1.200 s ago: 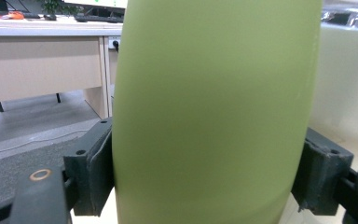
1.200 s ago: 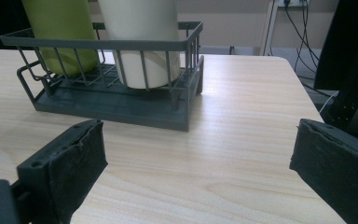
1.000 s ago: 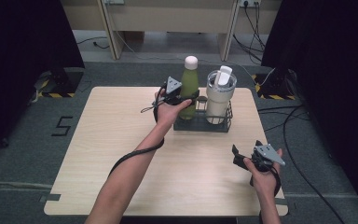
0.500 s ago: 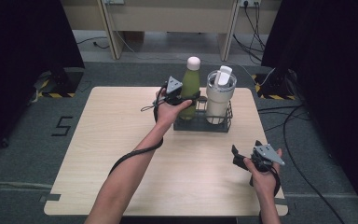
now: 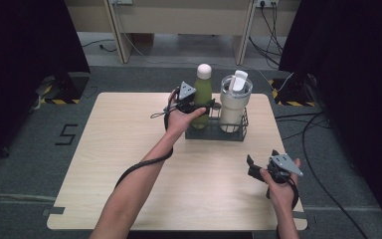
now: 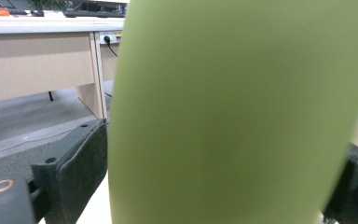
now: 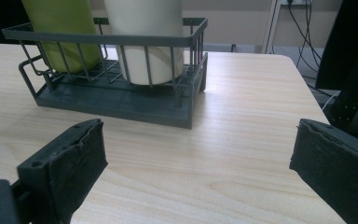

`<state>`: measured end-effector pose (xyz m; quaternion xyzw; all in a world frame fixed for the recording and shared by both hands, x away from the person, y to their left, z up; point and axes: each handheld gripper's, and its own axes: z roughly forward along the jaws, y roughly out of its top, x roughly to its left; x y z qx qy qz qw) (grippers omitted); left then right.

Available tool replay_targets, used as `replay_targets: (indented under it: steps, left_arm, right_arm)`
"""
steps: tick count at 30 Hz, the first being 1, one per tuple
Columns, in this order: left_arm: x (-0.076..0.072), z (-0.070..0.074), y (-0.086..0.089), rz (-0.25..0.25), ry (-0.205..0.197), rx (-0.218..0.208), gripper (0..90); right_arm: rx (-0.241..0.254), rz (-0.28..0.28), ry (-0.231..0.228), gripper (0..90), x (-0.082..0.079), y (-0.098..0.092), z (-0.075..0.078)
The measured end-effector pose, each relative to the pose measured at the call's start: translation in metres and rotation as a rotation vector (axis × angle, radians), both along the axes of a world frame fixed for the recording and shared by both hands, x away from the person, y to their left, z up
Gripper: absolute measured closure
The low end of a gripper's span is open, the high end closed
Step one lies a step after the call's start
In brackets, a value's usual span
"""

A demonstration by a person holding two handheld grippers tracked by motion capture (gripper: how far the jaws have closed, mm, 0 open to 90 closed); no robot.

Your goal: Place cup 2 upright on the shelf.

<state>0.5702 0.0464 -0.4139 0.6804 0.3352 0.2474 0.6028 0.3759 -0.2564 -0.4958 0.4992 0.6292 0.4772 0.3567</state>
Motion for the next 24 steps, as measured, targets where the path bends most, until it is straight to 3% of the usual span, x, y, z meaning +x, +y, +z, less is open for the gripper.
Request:
replay_targets:
  steps: [5, 24]
  left_arm:
    - [-0.003, 0.003, 0.002, -0.003, -0.022, 0.022, 8.0]
    - [-0.023, 0.010, 0.014, -0.019, -0.060, 0.044, 8.0]
  right_arm:
    - [-0.001, 0.000, 0.001, 3.0, 0.000, 0.001, 0.000]
    - [-0.006, 0.001, 0.006, 3.0, 0.000, 0.002, -0.001]
